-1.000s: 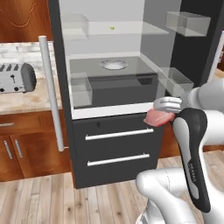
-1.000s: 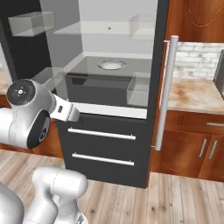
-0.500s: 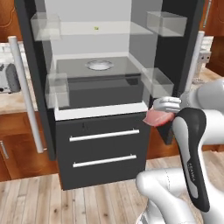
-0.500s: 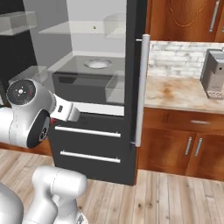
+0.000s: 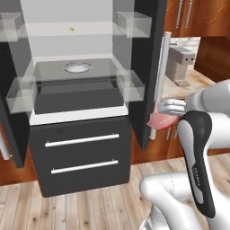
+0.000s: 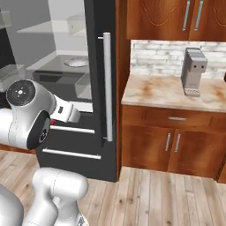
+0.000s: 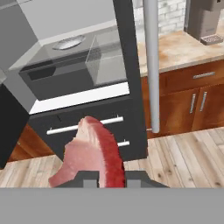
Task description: Transport the steak from the fridge to the microwave and turn on the microwave.
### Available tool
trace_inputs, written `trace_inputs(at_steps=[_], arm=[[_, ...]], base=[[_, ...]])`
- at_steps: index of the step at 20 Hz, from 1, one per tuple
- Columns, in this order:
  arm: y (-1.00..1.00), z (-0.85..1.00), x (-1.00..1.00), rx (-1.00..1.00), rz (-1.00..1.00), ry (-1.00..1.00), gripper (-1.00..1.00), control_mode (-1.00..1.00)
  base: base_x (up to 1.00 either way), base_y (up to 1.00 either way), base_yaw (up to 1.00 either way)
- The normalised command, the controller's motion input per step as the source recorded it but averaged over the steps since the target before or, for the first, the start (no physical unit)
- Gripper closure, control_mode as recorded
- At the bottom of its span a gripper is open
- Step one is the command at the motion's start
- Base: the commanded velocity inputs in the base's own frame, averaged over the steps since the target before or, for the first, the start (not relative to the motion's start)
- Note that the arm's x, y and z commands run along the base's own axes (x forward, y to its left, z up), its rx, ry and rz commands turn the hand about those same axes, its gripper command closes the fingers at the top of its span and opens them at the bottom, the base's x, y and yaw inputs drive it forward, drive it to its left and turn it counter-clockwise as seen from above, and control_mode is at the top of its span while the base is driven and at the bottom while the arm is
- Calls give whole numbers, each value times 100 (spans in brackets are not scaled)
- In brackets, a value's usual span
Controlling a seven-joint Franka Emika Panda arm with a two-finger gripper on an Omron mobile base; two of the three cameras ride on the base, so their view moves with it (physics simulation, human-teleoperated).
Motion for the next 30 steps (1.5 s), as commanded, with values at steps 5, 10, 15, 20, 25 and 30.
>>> trace_inputs(at_steps=[5,10,15,20,25,30], arm=[[0,0,0,0,0,0,100,100],[0,0,0,0,0,0,100,100],[0,0,0,0,0,0,100,100],[0,0,0,0,0,0,100,100],[0,0,0,0,0,0,100,100],[0,0,0,0,0,0,100,100]], base=[[-2,-70,-3],[0,-71,-2],[0,-73,-1],[0,-73,0],[0,-73,0],[0,-72,0]])
